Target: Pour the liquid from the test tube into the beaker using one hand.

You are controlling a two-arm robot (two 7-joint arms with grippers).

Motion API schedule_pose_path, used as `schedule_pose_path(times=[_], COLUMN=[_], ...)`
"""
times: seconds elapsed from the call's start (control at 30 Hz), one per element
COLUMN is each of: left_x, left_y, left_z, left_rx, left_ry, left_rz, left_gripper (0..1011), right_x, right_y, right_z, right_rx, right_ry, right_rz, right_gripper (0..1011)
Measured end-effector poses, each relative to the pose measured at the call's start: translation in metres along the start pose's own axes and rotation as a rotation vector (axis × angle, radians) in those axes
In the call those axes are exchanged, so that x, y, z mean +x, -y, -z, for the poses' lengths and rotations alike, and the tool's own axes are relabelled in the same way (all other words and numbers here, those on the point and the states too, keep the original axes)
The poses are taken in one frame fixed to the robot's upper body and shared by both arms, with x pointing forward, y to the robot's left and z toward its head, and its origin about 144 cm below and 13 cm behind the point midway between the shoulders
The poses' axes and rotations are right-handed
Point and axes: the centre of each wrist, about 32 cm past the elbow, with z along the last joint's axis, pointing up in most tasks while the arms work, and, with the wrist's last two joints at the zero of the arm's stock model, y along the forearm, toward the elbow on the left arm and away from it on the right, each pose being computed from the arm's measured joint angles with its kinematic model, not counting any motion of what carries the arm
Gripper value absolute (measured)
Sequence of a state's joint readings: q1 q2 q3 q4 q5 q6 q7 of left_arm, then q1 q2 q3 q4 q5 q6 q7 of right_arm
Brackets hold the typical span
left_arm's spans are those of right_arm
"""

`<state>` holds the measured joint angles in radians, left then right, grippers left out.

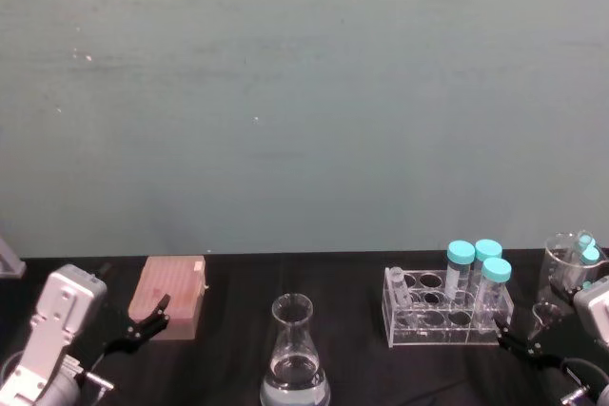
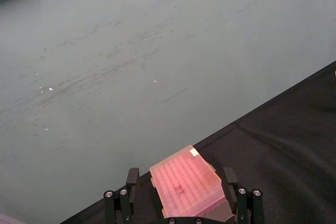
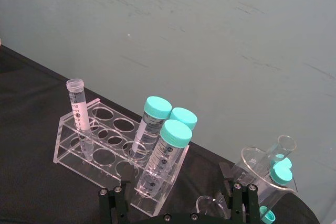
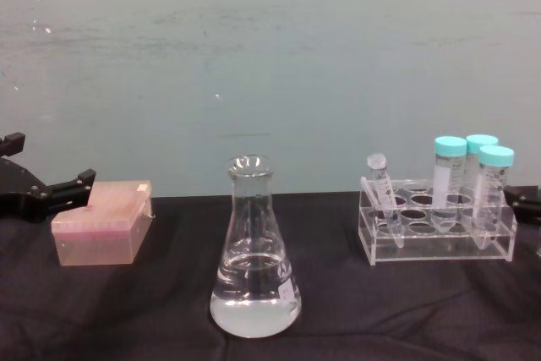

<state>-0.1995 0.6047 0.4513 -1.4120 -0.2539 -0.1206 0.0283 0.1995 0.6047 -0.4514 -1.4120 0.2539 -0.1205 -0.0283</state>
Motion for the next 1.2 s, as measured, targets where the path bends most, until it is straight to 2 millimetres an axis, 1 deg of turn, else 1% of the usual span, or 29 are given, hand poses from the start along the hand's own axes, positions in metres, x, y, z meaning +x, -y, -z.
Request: schedule_pose_path(times=[1.2], left_x=[0.0], left_y=[0.0], left_z=[0.0], left_rx=[0.0], left_ry=[0.0], left_rz=[0.0], left_gripper=[1000], right_x=[0.0], right_y=[0.0], right_z=[0.0], right_rx=[0.0], right_ry=[0.0], right_rz=[0.0], right_gripper=[1004])
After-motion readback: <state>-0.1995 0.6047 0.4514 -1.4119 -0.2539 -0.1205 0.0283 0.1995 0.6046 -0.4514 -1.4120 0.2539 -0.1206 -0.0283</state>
